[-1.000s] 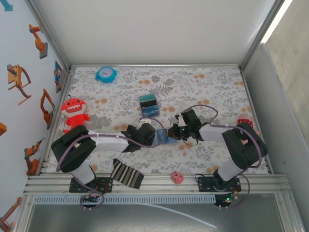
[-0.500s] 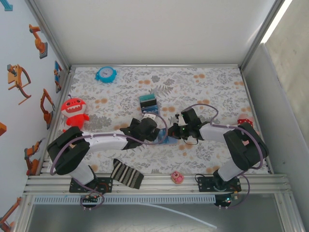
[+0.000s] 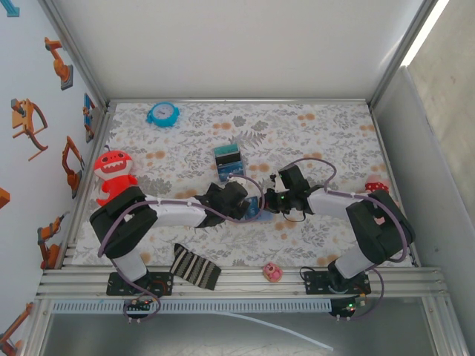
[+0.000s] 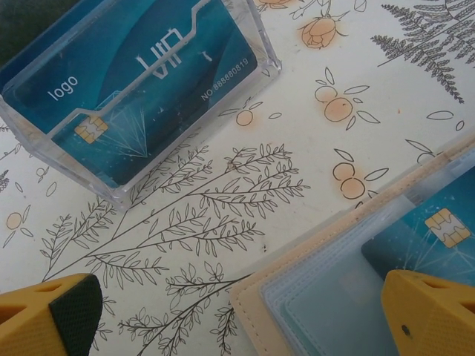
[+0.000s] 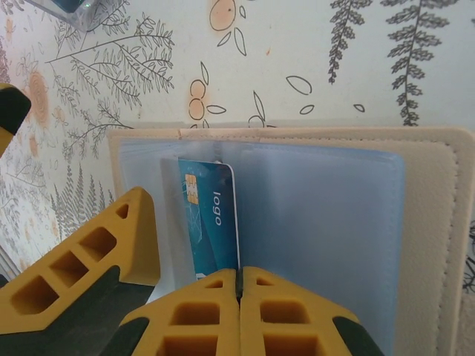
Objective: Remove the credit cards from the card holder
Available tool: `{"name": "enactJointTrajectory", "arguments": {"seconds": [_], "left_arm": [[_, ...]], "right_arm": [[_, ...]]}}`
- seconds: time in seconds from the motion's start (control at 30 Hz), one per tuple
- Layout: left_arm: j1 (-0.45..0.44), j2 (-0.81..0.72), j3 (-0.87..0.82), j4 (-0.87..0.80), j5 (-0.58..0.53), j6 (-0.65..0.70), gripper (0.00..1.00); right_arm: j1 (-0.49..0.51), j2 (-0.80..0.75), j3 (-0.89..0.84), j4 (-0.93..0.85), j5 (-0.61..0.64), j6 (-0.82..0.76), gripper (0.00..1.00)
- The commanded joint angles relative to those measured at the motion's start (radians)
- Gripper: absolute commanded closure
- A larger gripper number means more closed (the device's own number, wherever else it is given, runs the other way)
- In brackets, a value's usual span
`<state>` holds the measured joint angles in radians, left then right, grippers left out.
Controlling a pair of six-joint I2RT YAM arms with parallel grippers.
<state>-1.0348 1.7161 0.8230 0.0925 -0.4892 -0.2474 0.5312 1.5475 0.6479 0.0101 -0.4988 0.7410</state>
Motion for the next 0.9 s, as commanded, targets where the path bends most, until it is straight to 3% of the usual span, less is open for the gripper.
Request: {"name": "enactJointTrajectory", "arguments": {"seconds": [0.0, 0.27, 0.87], "left_arm": [[-0.008, 0.012, 0.024, -0.013, 0.004, 0.021, 0.03], [-0.01, 0.035, 0.025, -0.028, 0.004, 0.014, 0.03], [-0.01, 0.049, 0.013, -0.037, 0.014, -0.029, 0.03]], "right_arm": [[-0.007, -0.03, 0.028, -0.041, 0.028, -0.024, 1.0], [-0.007, -0.026, 0.02, 0.022, -0.03, 0.008, 1.0], [-0.001, 0.036, -0.063, 0.272, -0.134, 0.098, 0.77]]}}
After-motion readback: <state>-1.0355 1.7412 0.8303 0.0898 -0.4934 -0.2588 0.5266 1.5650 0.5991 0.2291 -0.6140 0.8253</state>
